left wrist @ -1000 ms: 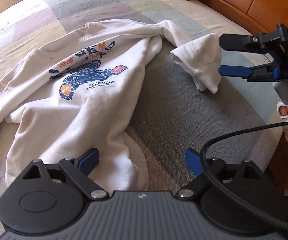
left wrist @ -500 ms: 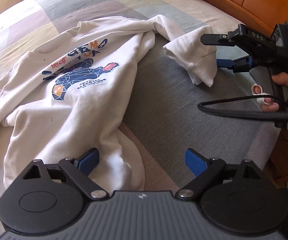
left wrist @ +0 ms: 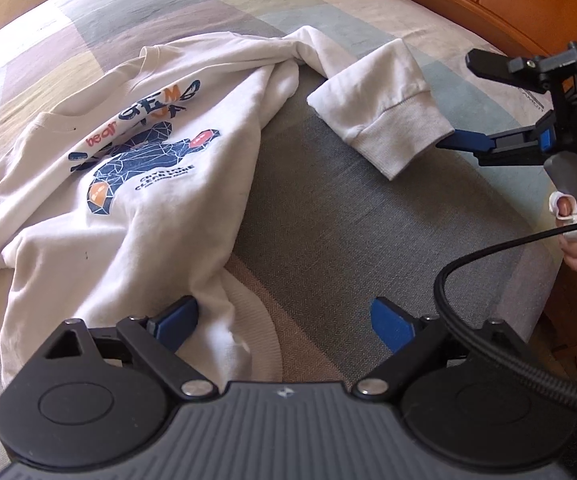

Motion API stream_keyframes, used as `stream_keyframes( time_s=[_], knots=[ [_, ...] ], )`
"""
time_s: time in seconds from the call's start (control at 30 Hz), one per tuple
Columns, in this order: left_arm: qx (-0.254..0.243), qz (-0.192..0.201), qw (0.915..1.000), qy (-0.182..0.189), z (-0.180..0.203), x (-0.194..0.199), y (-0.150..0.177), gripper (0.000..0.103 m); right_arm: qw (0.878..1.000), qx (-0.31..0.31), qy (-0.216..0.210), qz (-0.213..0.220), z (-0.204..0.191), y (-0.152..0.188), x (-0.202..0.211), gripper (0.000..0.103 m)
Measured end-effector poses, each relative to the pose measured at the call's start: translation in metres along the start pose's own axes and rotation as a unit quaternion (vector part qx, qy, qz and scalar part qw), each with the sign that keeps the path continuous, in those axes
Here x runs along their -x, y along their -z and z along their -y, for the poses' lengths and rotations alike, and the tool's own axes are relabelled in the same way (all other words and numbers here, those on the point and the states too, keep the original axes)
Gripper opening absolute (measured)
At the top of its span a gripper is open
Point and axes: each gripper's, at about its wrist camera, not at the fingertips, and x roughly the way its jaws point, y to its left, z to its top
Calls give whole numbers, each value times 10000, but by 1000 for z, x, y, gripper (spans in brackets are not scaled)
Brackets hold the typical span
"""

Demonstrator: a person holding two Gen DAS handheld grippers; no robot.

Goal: Fold clothes
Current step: 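Pull the sleeve with the right gripper along the bed toward the headboard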

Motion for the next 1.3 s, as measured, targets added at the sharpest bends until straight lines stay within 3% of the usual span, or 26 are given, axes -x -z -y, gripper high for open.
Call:
stream_keyframes(
  time_s=[0.17, 0.33, 0.37, 0.4, 0.53, 0.63, 0.7, 0.73, 0.97, 1.13, 1.3],
  knots=[
    [108, -38, 9999, -74, -4, 2, 6, 93, 9984, 198, 511, -142, 15, -1, -22, 103],
    [199, -59, 9997, -112, -6, 1, 8, 93, 9981, 505, 358, -48, 7, 1, -27, 103],
    [189, -60, 9997, -118, -6, 1, 7, 93, 9977, 551, 390, -42, 7, 1, -27, 99],
    [177, -60, 9997, -123, -5, 1, 7, 93, 9978, 539, 394, -41, 7, 2, -27, 88],
    [152, -83, 9998, -131, -4, 0, 7, 93, 9978, 547, 384, -14, 7, 2, -21, 71],
    [129, -101, 9998, -151, -2, -1, 5, 93, 9946, 670, 781, -164, 9, 4, -26, 51],
    [112, -102, 9998, -158, -1, -2, 5, 93, 9908, 663, 1136, -313, 15, 8, -32, 29],
    [108, -102, 9998, -158, -1, -2, 5, 93, 9899, 634, 1226, -327, 18, 9, -33, 23],
    [118, -126, 9997, -193, 1, -6, 3, 93, 9876, 678, 1392, -264, 24, 15, -32, 18],
    [92, -127, 9997, -184, 2, -5, 2, 93, 9912, 241, 1300, 31, 33, 18, -21, 12],
    [42, -145, 9997, -176, 3, -8, -1, 93, 9843, 573, 1651, 263, 9, 12, 9, 8]
  ],
)
